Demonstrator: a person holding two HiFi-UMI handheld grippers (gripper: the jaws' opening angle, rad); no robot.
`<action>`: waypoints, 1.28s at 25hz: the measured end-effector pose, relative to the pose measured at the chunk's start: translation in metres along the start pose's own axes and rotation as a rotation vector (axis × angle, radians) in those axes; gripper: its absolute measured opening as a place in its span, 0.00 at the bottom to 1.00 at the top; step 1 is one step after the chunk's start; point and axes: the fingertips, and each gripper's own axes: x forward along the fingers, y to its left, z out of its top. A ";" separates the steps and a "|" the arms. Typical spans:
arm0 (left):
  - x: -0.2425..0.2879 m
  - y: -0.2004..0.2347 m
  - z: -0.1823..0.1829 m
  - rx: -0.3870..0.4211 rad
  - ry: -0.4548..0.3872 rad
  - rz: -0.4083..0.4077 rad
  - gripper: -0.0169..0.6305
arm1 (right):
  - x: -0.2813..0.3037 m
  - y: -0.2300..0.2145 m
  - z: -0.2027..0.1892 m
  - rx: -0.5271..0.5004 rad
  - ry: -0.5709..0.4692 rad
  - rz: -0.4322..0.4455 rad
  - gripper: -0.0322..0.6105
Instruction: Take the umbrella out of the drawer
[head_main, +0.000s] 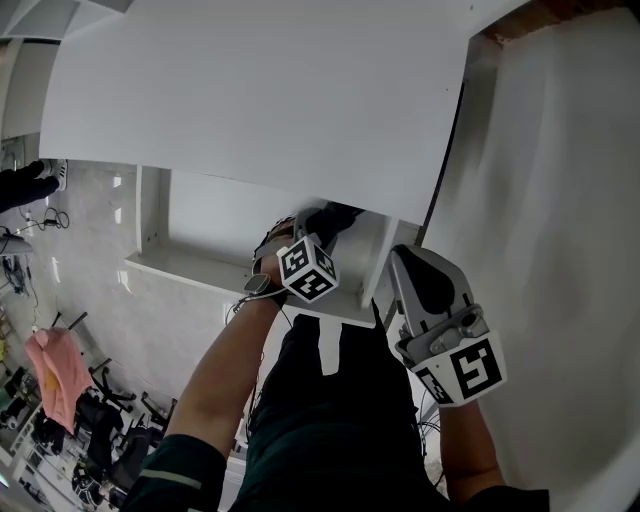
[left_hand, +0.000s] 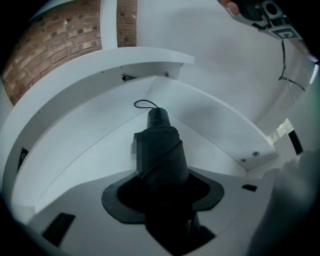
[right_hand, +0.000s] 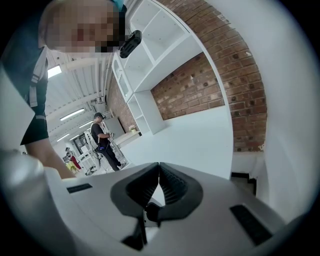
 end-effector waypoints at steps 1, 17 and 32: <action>0.000 -0.001 -0.001 0.017 0.008 -0.006 0.35 | -0.001 0.000 0.000 0.002 -0.002 -0.001 0.06; -0.045 0.001 -0.005 0.228 0.023 -0.049 0.32 | -0.011 0.019 0.013 0.002 -0.044 -0.001 0.06; -0.169 -0.012 0.034 0.083 -0.214 -0.007 0.32 | -0.050 0.049 0.049 -0.049 -0.099 -0.093 0.06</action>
